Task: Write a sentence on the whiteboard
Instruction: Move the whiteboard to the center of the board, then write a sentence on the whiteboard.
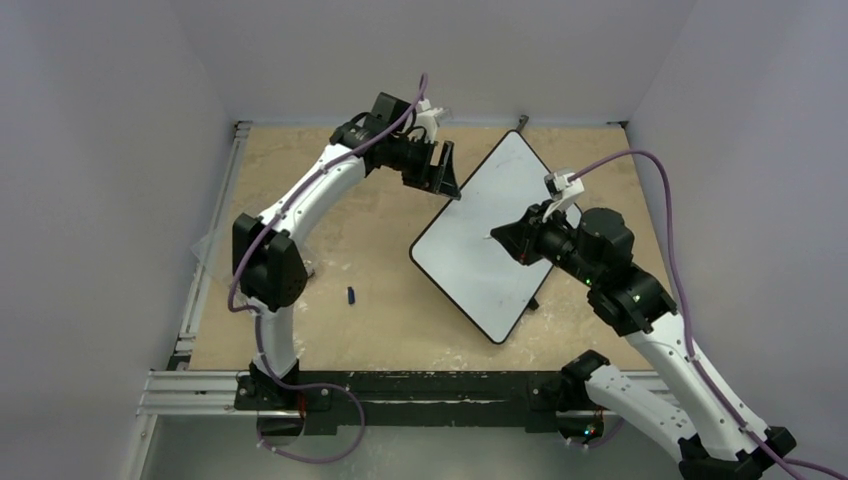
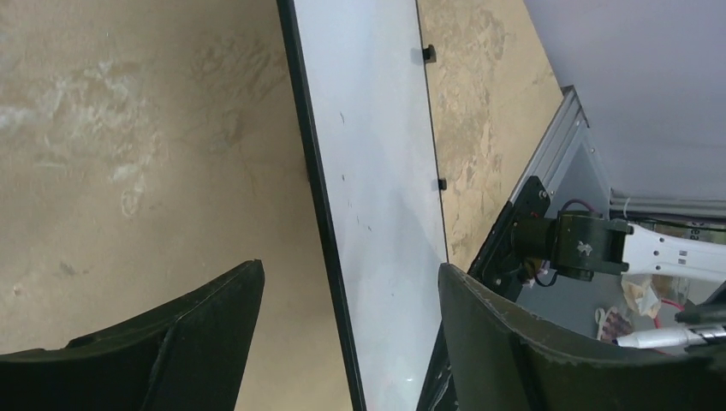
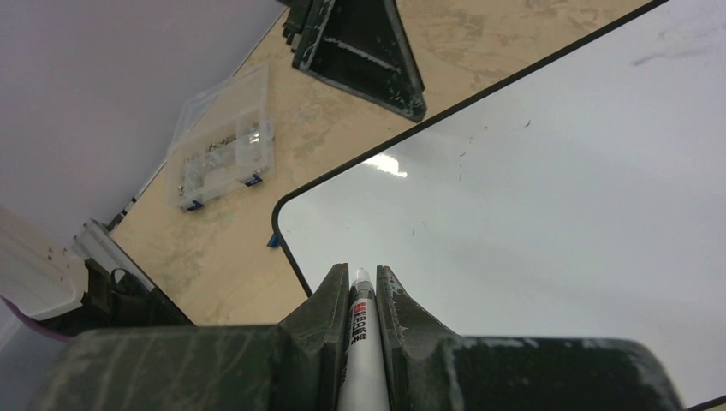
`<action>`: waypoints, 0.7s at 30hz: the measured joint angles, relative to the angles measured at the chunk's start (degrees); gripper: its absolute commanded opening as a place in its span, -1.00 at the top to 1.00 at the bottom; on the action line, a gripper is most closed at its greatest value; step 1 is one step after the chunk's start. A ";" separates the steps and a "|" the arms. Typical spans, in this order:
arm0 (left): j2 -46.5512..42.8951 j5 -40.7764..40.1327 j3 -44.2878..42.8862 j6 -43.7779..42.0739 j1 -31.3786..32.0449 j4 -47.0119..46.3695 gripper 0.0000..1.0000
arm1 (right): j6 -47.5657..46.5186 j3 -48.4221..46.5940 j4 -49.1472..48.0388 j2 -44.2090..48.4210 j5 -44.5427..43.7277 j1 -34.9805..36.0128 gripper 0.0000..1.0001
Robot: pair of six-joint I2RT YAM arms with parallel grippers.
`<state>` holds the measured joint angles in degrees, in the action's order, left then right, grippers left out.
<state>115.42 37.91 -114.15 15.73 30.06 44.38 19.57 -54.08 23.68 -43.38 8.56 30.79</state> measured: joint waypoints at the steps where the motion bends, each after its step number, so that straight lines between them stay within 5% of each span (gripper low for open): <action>1: -1.73 -0.57 2.01 0.24 -0.04 0.20 -0.47 | 0.00 0.00 -0.28 -0.17 0.00 0.00 1.00; 7: -9.31 -4.26 12.70 1.49 0.26 -0.15 -0.33 | -0.15 0.63 -3.32 -1.36 1.42 0.00 1.00; 10: -9.33 -5.51 14.25 2.43 0.35 -0.22 -0.14 | -0.17 2.32 -6.16 -1.29 3.21 0.00 1.00; 21: -9.18 -2.82 19.80 5.84 0.33 -3.37 0.09 | -0.59 8.48 -13.94 -1.22 7.67 0.00 1.00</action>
<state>106.24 35.09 -94.35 21.56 30.39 41.01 18.98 -45.60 9.74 -44.60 16.23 30.79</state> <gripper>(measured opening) 0.507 0.090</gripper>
